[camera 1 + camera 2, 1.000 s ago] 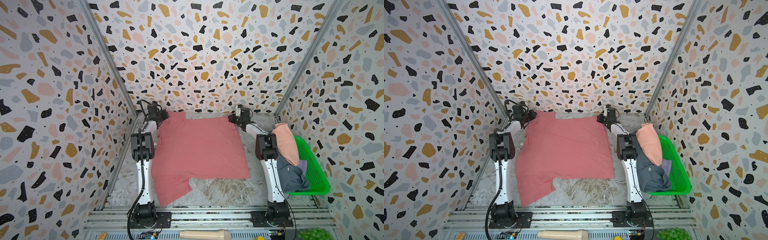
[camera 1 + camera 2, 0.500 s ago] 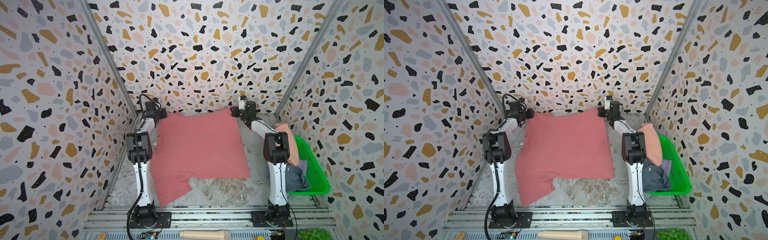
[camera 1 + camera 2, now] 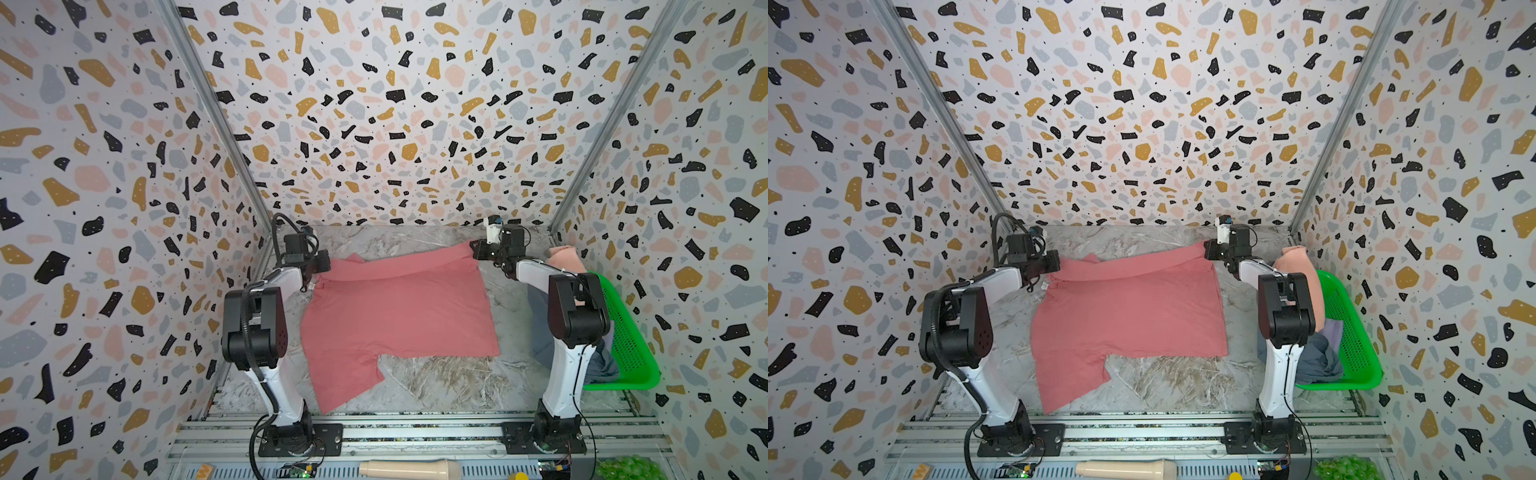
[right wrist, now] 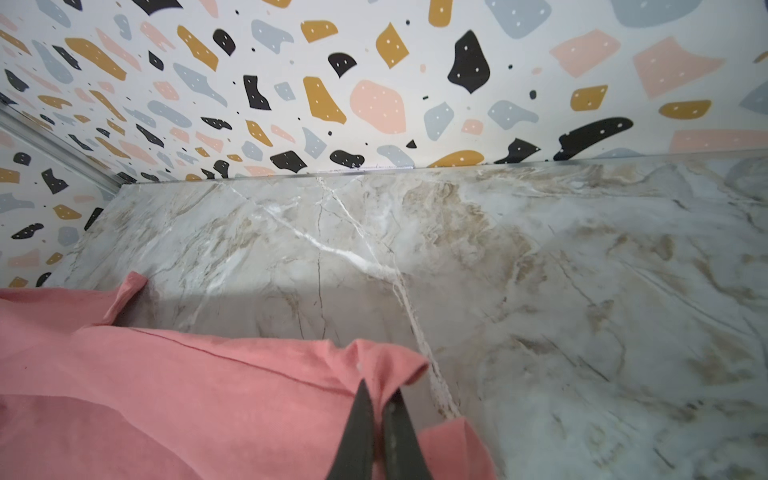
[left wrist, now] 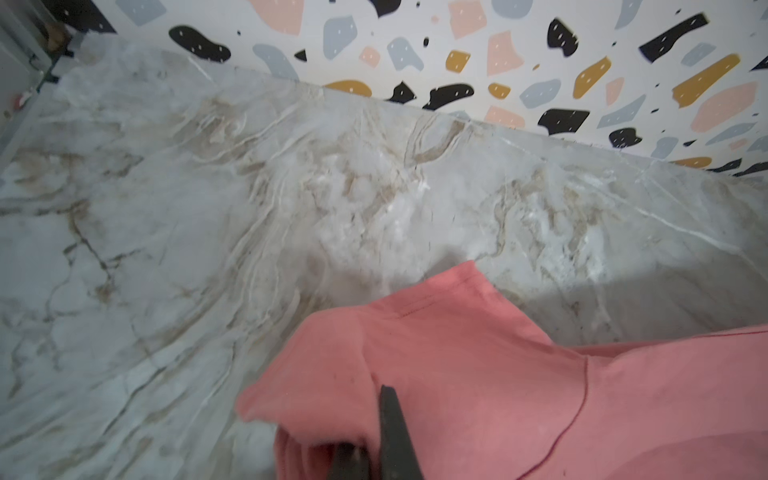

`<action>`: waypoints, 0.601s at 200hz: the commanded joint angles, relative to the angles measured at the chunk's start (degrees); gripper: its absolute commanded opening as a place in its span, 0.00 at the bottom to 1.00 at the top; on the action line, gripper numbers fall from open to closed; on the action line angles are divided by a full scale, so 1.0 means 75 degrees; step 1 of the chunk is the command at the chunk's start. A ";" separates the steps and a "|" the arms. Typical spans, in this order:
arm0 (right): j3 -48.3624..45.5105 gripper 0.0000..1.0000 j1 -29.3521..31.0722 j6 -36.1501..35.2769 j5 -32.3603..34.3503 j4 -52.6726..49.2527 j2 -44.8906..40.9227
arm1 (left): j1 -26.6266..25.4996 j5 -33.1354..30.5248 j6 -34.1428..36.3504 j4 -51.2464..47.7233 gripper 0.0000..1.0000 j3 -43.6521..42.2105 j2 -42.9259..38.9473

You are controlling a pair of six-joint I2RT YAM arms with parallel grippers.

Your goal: Fold and stack the t-shirts

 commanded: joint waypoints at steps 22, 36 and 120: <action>-0.0324 0.00 -0.0042 -0.0305 -0.0159 0.0264 -0.0492 | -0.0089 -0.0911 -0.0041 0.0707 0.08 -0.0687 -0.0670; -0.0495 0.00 -0.0047 -0.0311 -0.0189 0.0257 -0.0679 | -0.0180 -0.1127 -0.0027 0.0675 0.12 -0.0861 -0.0944; -0.3260 0.63 -0.0058 0.0617 0.0911 0.0341 -0.2998 | -0.0985 -0.4049 -0.1944 0.1455 0.64 -0.3328 -0.3801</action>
